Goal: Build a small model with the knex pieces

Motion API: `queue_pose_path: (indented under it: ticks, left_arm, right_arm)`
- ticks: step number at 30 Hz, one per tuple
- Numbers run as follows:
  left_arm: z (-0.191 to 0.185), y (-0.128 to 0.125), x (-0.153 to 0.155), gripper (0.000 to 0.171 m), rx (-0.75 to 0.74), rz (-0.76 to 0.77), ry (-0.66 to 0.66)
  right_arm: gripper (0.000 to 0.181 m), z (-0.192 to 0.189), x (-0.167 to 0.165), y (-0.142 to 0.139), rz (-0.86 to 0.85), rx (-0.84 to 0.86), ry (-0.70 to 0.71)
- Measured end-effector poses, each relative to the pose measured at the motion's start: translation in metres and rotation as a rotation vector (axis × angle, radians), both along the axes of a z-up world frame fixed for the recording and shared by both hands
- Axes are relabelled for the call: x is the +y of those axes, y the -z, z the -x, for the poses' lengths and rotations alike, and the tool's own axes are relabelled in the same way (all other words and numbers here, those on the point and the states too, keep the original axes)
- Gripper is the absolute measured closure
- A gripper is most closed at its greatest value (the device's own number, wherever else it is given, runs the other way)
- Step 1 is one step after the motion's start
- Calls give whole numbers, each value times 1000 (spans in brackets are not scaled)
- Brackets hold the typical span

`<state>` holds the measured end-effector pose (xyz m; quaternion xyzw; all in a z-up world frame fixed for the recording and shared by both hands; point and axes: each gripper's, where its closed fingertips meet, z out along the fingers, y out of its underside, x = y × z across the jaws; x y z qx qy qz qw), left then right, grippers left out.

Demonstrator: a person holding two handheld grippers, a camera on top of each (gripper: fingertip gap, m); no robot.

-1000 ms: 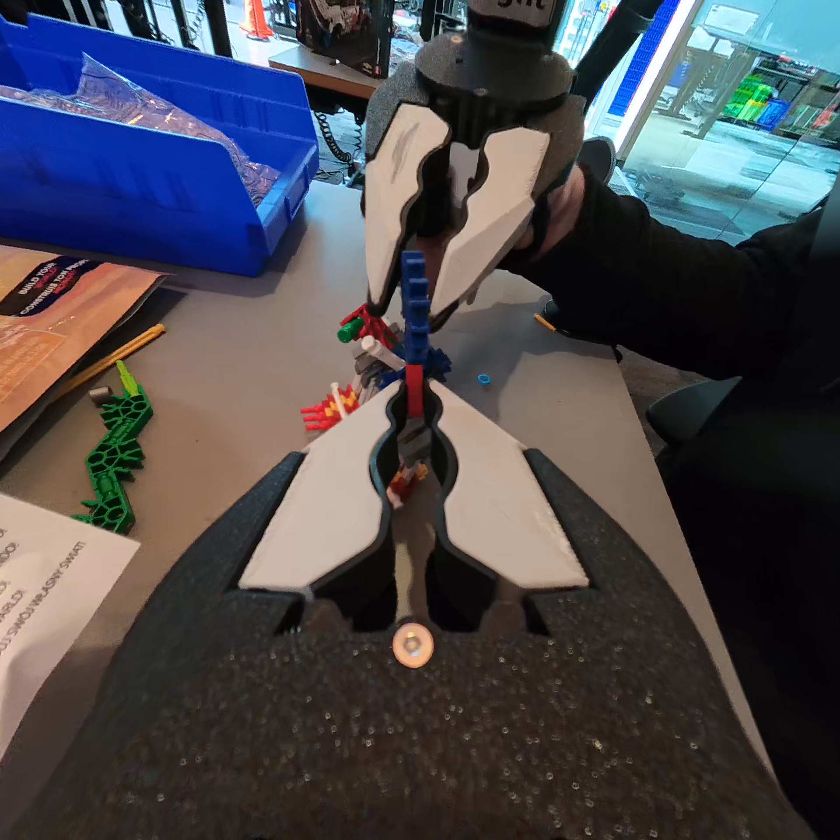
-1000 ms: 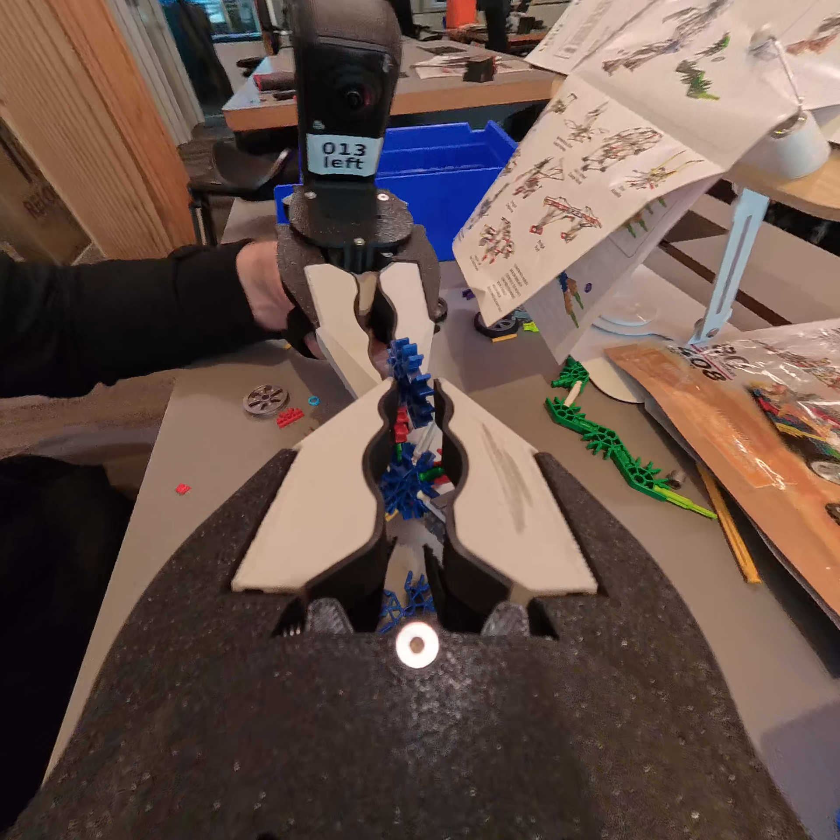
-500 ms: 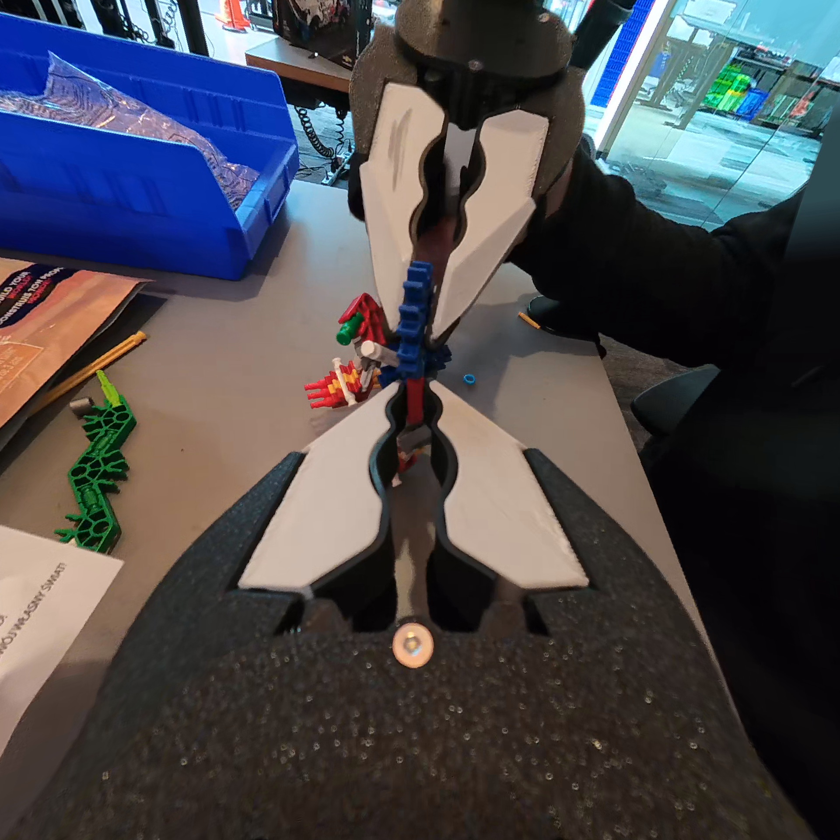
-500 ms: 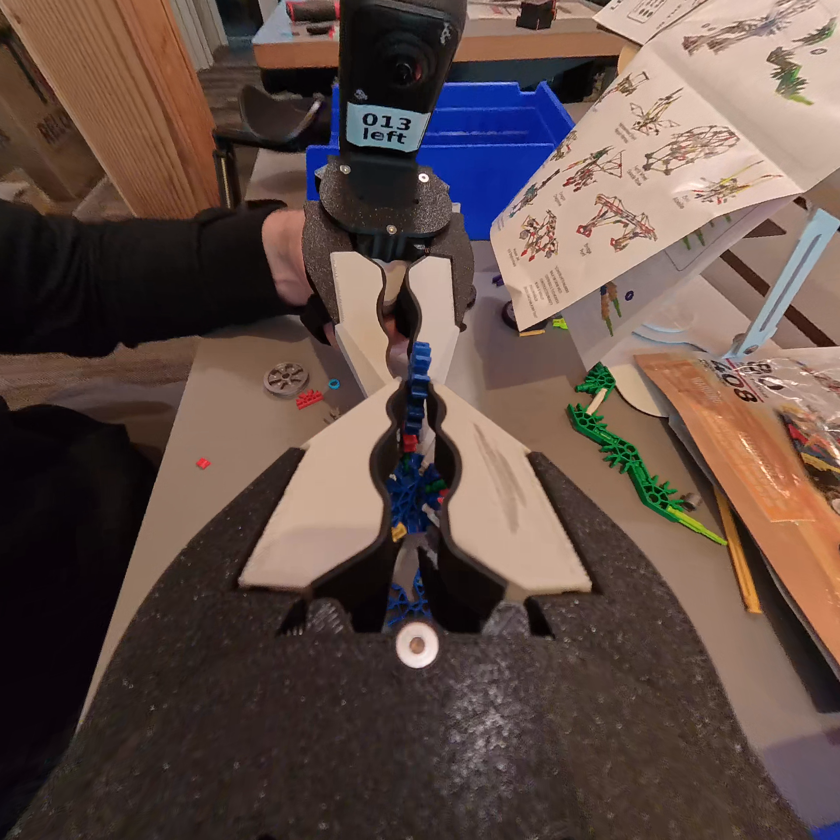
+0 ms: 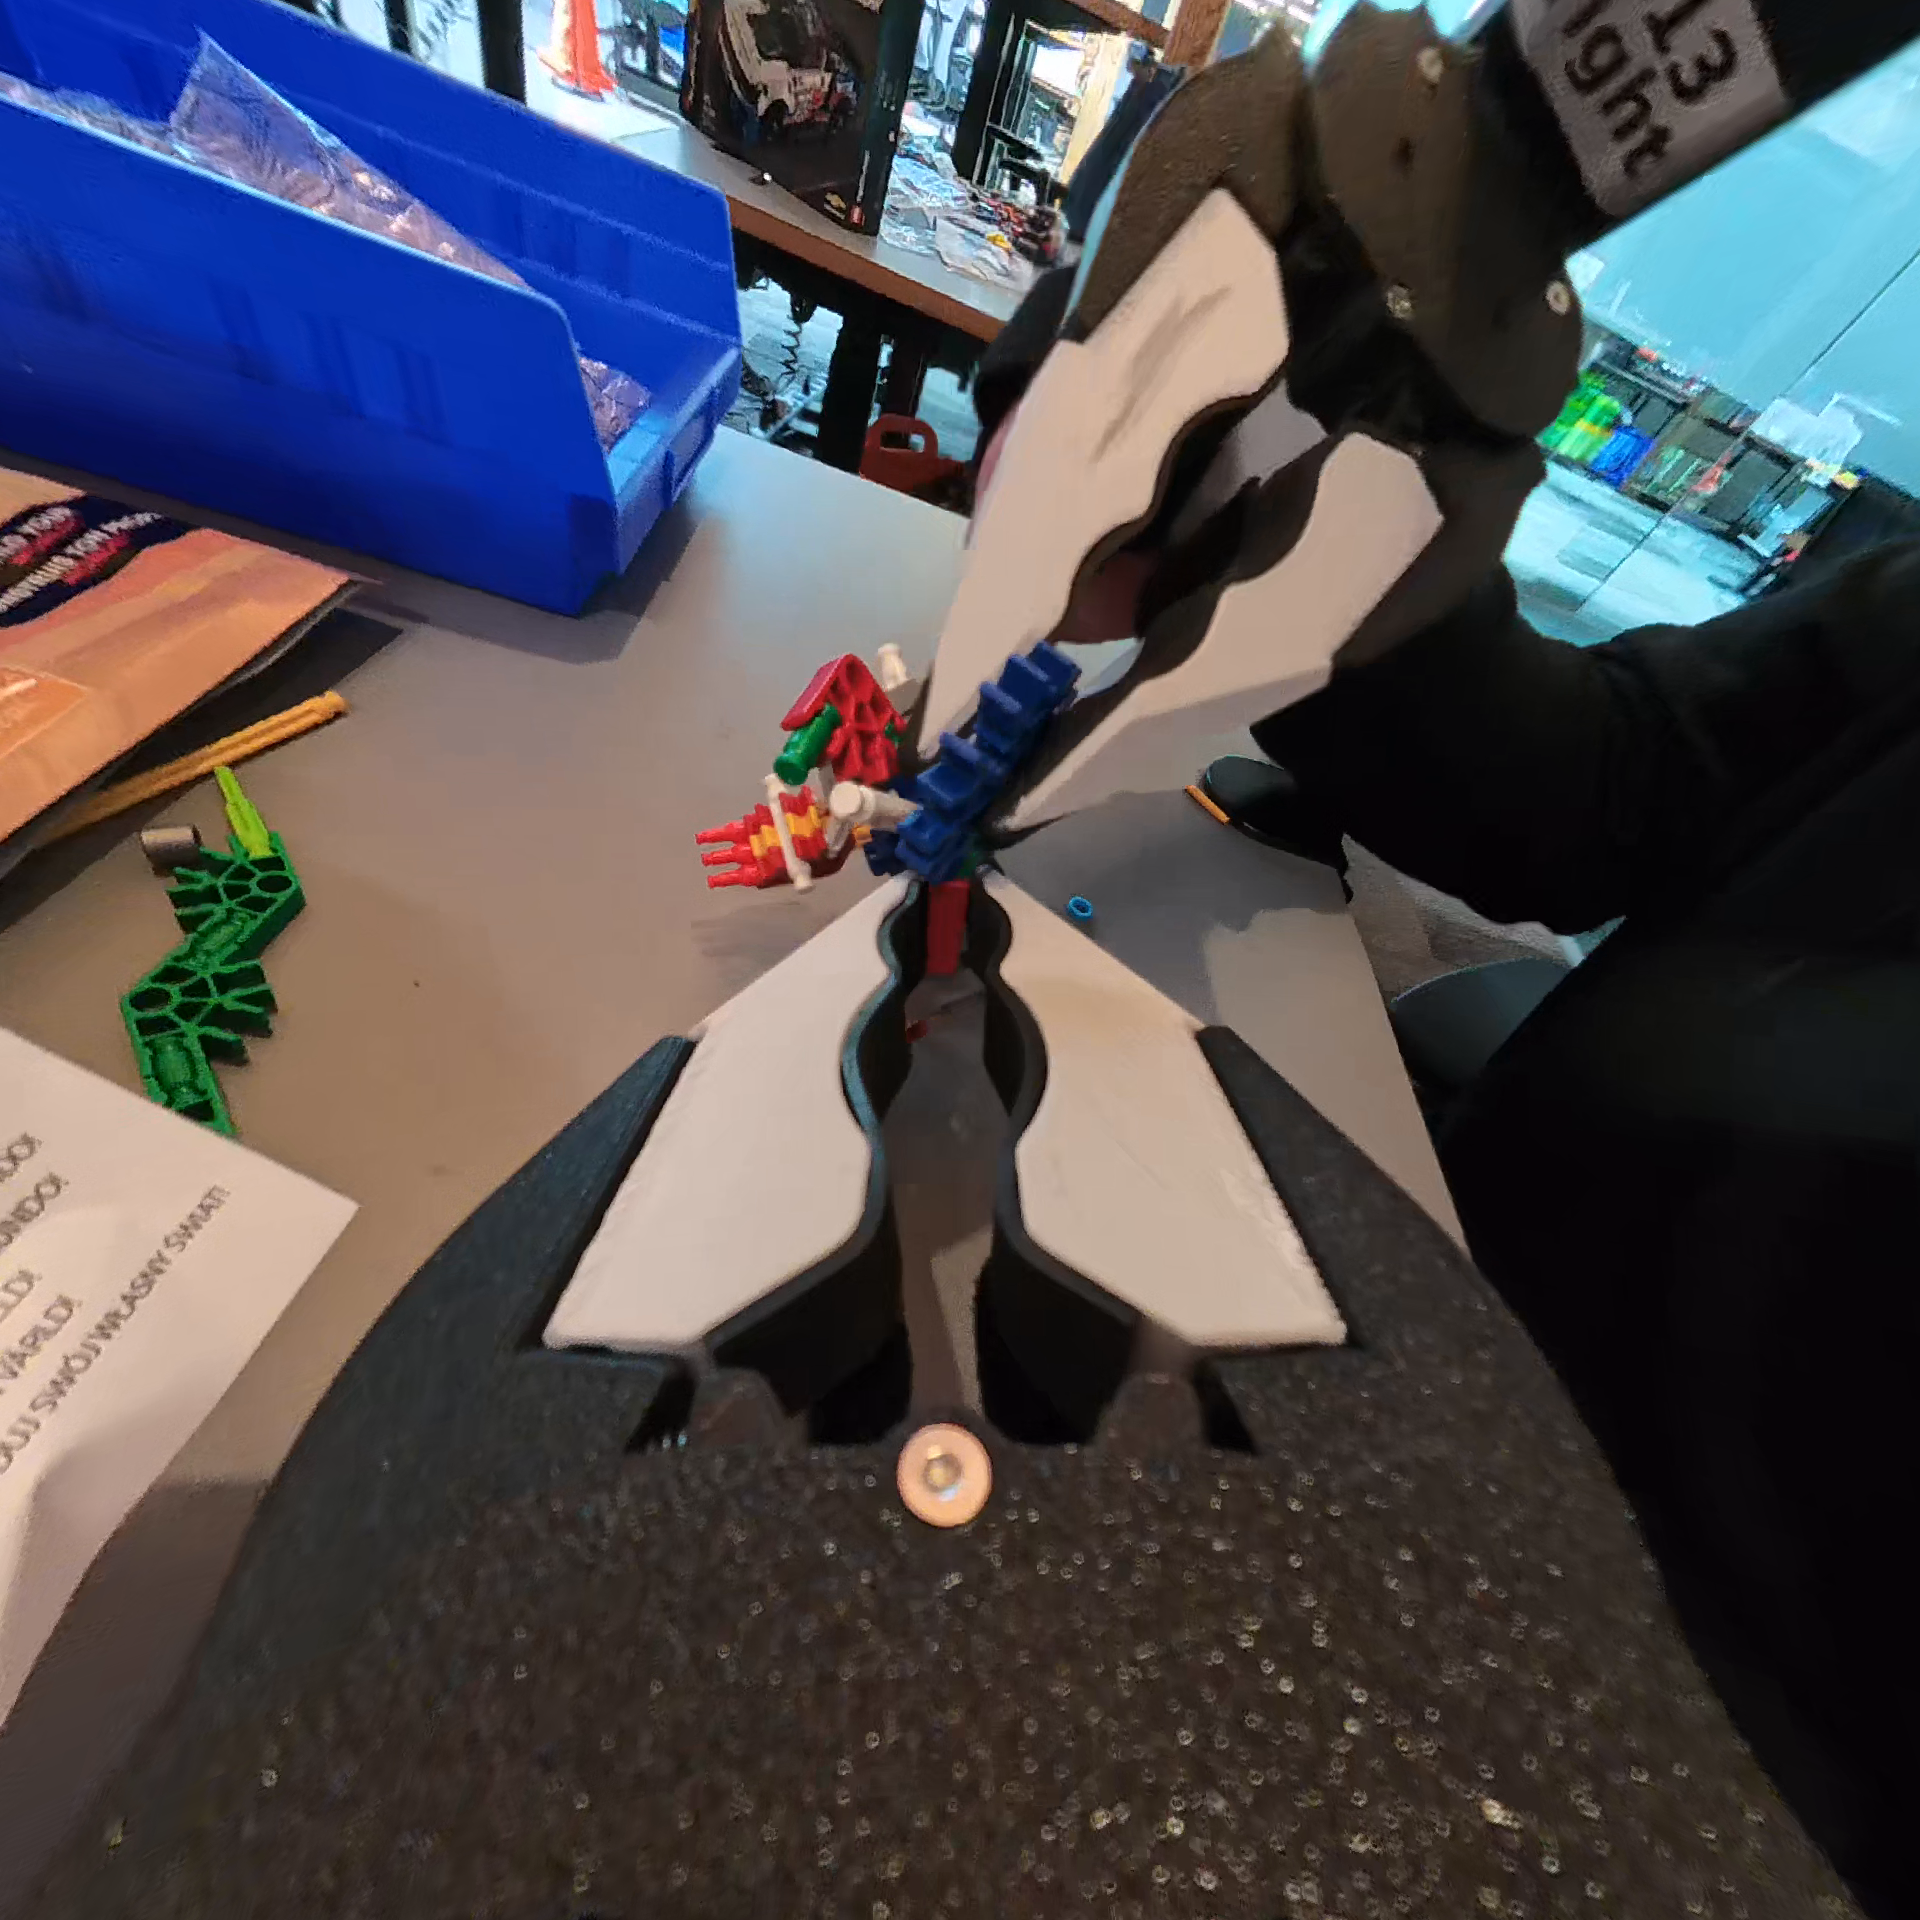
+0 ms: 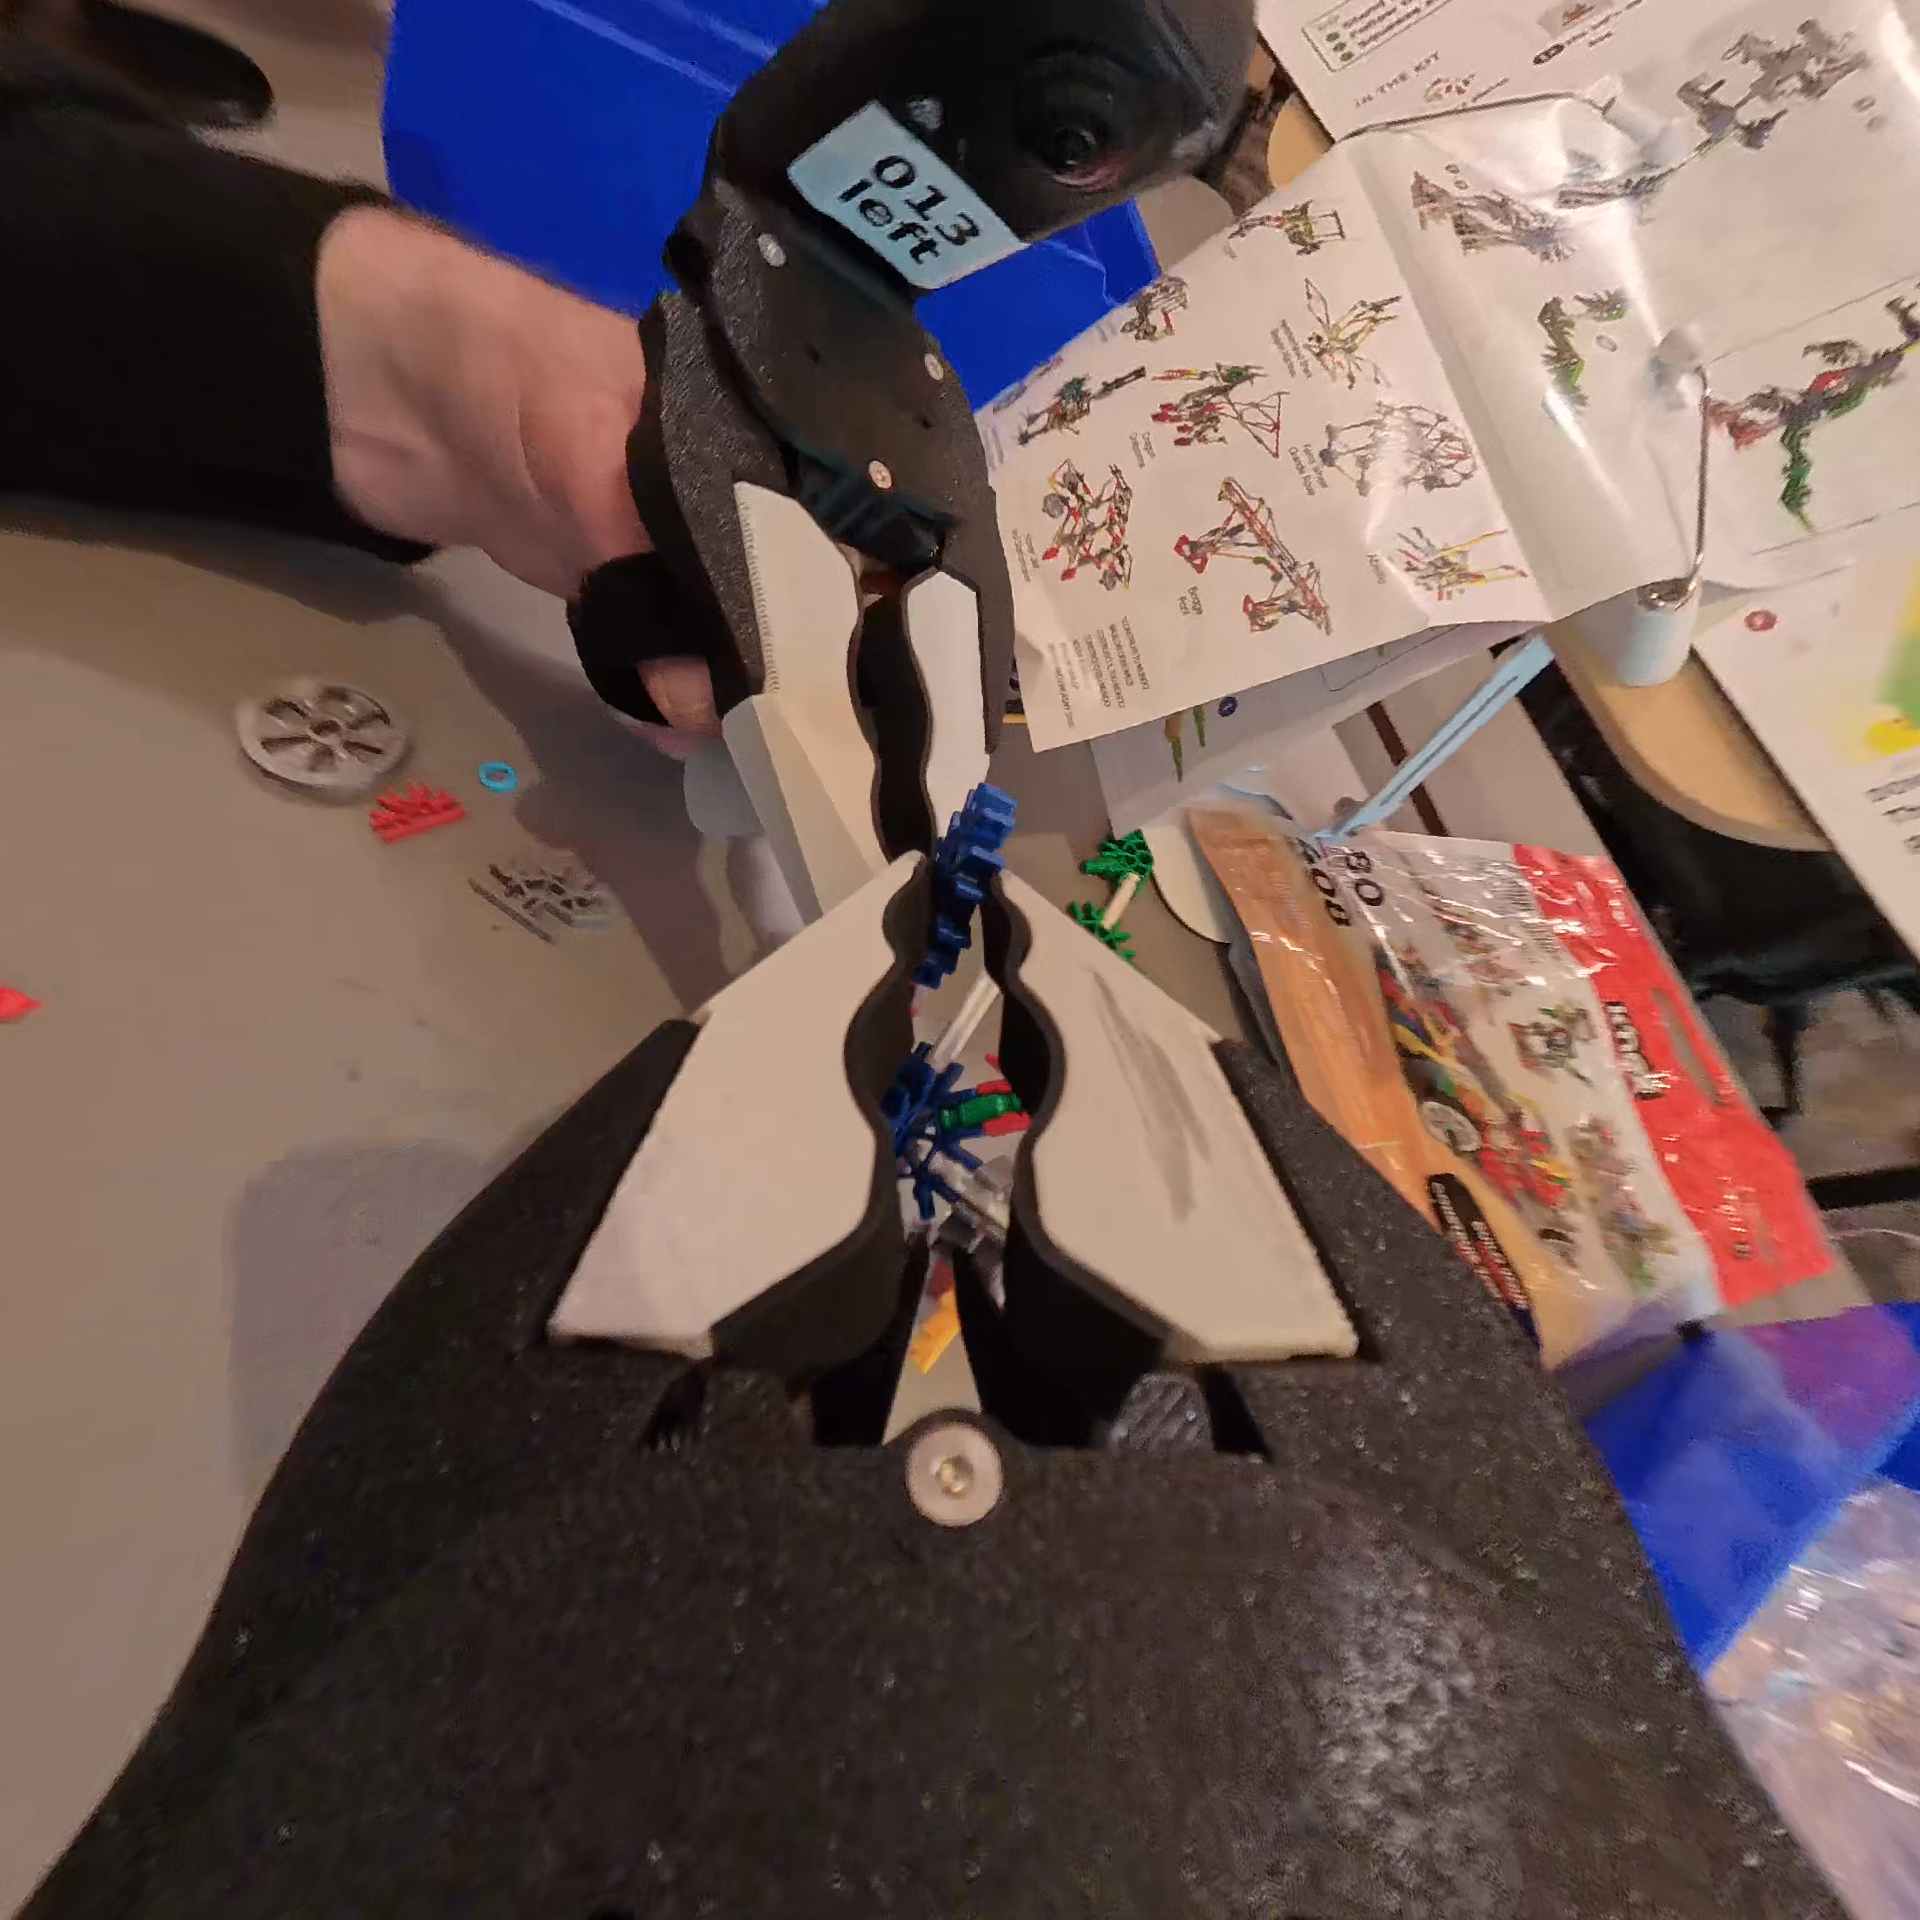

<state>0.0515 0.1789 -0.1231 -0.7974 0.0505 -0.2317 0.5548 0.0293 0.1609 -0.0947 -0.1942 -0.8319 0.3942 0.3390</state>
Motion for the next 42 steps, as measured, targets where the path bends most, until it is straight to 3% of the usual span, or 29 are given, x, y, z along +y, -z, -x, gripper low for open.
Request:
queue_pose_path:
  ticks: [4, 7, 12, 16, 23, 27, 30, 33, 36, 42]
  left_arm:
    - [3, 1, 1, 168, -45, 7, -2]
    - [2, 6, -2, 168, -1, 31, 19]
    - [-5, 6, -3, 170, 130, 77, 38]
    - [-9, 6, -4, 169, 179, 89, 50]
    - [-6, -27, -1, 162, 178, -116, 0]
    - [-3, -44, 3, 167, 129, -193, -41]
    - [-5, -46, 2, 169, 142, -179, -45]
    - [-7, -40, 1, 169, 166, -118, -37]
    - [-11, -31, -1, 170, 223, -53, -14]
    - [-12, -28, -1, 170, 247, -25, -17]
  right_arm:
    - [174, 3, 0, 1, -110, 72, 40]
    - [172, 2, -2, 6, 39, -75, 23]
    - [159, -2, -1, 6, 84, -157, 3]
    - [173, -9, -6, 5, 156, -235, -63]
    - [178, -8, -8, -22, 464, -276, -106]
    - [177, -6, -3, -39, 710, -295, -120]
    - [177, -9, -2, -41, 832, -302, -133]
    - [175, -11, 0, -35, 816, -303, -125]
    - [167, -16, -4, -24, 616, -272, -124]
    - [175, -17, -5, -22, 492, -285, -140]
